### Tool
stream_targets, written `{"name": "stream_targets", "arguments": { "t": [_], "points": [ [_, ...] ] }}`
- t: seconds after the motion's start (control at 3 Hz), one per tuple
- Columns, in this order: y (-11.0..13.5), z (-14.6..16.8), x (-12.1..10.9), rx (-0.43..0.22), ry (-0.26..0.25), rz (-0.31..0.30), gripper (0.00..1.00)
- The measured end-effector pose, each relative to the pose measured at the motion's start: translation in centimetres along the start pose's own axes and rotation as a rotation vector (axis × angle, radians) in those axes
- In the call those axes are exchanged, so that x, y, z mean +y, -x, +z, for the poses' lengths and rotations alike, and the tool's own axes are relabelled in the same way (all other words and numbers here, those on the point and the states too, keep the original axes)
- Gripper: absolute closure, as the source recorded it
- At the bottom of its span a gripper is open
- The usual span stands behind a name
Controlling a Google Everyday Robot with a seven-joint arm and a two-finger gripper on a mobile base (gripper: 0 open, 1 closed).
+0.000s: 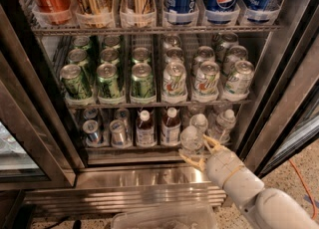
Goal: Pick water bottle from bottom shelf of fridge
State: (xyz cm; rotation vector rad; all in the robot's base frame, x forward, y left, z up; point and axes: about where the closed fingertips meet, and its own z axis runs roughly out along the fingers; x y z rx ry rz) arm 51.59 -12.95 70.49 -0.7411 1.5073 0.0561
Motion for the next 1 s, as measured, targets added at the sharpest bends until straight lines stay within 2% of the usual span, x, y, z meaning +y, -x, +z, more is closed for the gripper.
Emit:
{"name": "stream_targets", "arguments": {
  "t": [0.33, 0.67, 1.0],
  "points": [
    [2.5, -0.6, 0.8, -0.024, 0.124, -0.08, 1.0],
    [5.2, -1.5, 2.9, -0.073, 0.261, -0.081, 1.0],
    [6.8, -2.9, 6.7, -0.132, 0.414, 0.012, 1.0]
  ]
}}
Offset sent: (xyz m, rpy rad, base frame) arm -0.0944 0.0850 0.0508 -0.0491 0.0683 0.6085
